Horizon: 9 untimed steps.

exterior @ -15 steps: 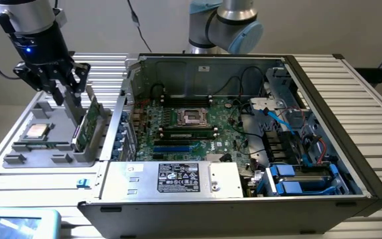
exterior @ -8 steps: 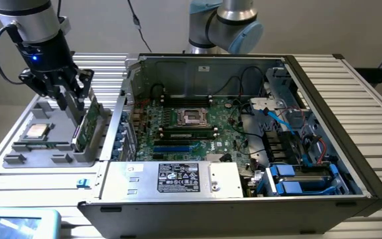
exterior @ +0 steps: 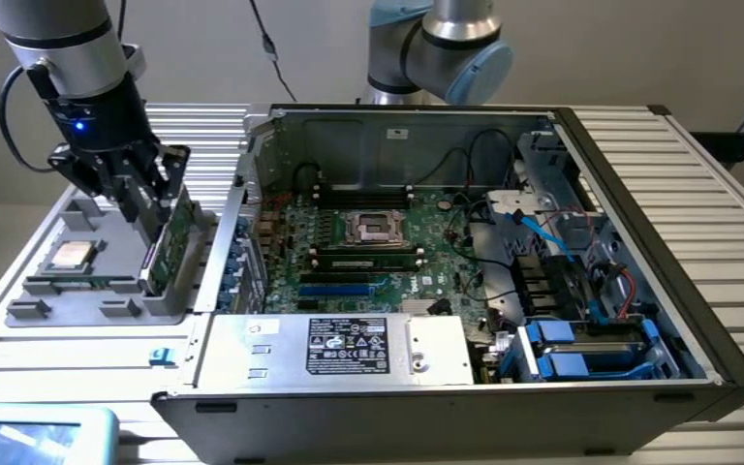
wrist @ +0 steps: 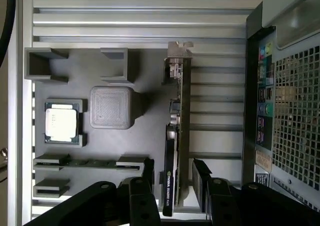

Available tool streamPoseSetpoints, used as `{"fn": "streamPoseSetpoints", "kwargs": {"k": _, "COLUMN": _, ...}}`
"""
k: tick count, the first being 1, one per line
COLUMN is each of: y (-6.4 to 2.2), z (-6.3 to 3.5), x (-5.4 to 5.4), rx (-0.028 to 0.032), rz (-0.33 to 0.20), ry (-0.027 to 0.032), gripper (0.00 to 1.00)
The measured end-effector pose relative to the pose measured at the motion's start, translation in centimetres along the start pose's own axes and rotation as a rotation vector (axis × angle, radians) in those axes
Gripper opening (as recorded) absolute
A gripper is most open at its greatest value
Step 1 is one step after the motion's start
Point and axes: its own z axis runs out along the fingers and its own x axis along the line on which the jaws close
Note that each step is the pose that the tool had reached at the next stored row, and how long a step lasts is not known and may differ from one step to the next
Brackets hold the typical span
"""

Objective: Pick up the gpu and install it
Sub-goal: 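Pick up the gpu and move the gpu toward the slot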

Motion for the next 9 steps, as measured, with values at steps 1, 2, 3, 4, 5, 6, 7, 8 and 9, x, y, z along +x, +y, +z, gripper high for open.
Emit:
{"fn": "streamPoseSetpoints", "kwargs": {"k": 1, "y": -0.01, "z": 0.17, "x": 0.0, "rx": 0.0001, "rz": 0.0, "ry": 0.0001, "gripper": 0.43}}
{"fn": "streamPoseSetpoints", "kwargs": {"k": 2, "y": -0.02, "z": 0.35, "x": 0.0, "rx": 0.0, "rz": 0.0, "ry": 0.0, "gripper": 0.43}}
{"fn": "streamPoseSetpoints", "kwargs": {"k": 3, "y": -0.03, "z": 0.53, "x": 0.0, "rx": 0.0, "rz": 0.0, "ry": 0.0001, "gripper": 0.43}}
{"fn": "streamPoseSetpoints", "kwargs": {"k": 4, "y": -0.03, "z": 0.71, "x": 0.0, "rx": 0.0, "rz": 0.0, "ry": 0.0, "gripper": 0.43}}
{"fn": "streamPoseSetpoints", "kwargs": {"k": 5, "y": -0.04, "z": 0.9, "x": 0.0, "rx": 0.0, "rz": -0.001, "ry": 0.0001, "gripper": 0.43}}
{"fn": "streamPoseSetpoints", "kwargs": {"k": 6, "y": -0.05, "z": 1.09, "x": 0.0, "rx": 0.0, "rz": -0.001, "ry": 0.0, "gripper": 0.43}}
{"fn": "streamPoseSetpoints", "kwargs": {"k": 7, "y": -0.06, "z": 1.26, "x": 0.0, "rx": 0.0001, "rz": -0.001, "ry": 0.0001, "gripper": 0.43}}
{"fn": "streamPoseSetpoints", "kwargs": {"k": 8, "y": -0.08, "z": 1.44, "x": 0.0, "rx": 0.0002, "rz": -0.001, "ry": 0.0002, "gripper": 0.43}}
{"fn": "streamPoseSetpoints", "kwargs": {"k": 9, "y": -0.09, "z": 1.63, "x": 0.0, "rx": 0.0002, "rz": -0.002, "ry": 0.0002, "gripper": 0.43}}
